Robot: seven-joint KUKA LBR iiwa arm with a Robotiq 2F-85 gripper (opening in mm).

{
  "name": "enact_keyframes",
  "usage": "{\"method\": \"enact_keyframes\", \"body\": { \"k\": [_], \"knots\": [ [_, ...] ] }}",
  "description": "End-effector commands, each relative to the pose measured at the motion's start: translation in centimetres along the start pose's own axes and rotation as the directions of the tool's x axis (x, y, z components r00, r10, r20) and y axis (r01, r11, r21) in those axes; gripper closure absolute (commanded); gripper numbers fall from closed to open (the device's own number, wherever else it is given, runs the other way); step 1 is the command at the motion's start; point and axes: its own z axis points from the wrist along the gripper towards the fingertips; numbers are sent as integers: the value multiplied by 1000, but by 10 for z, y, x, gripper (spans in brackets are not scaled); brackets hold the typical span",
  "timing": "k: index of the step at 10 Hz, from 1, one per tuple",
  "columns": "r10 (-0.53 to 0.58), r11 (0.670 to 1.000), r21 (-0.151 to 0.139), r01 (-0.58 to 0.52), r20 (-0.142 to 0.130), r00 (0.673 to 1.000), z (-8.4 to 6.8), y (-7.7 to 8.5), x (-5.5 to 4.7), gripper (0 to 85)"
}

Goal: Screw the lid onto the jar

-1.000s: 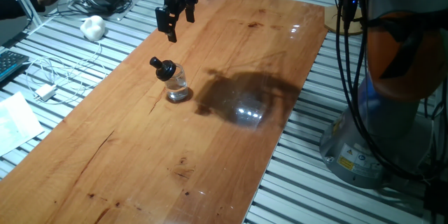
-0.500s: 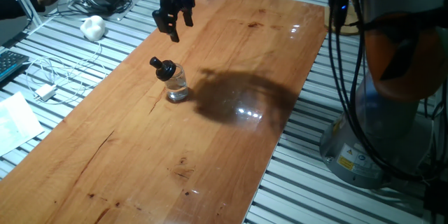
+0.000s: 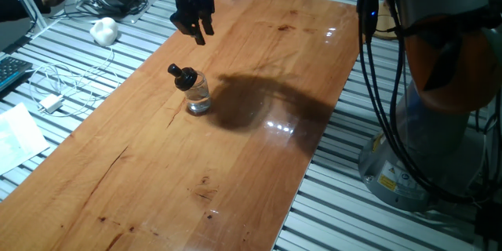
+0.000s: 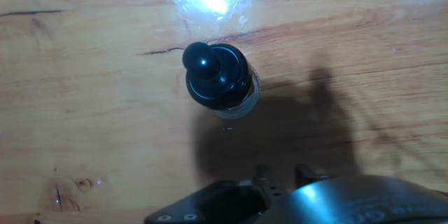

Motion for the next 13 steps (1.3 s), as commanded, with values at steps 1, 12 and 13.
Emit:
{"method": "enact_keyframes", "body": {
  "k": [1,12,13],
  "knots": [
    [-10,1000,0,10,-1,1000,0,0,0,850],
    [-10,1000,4,10,-9,1000,0,0,0,850],
    [-7,1000,4,7,-9,1000,0,0,0,850]
  ]
}}
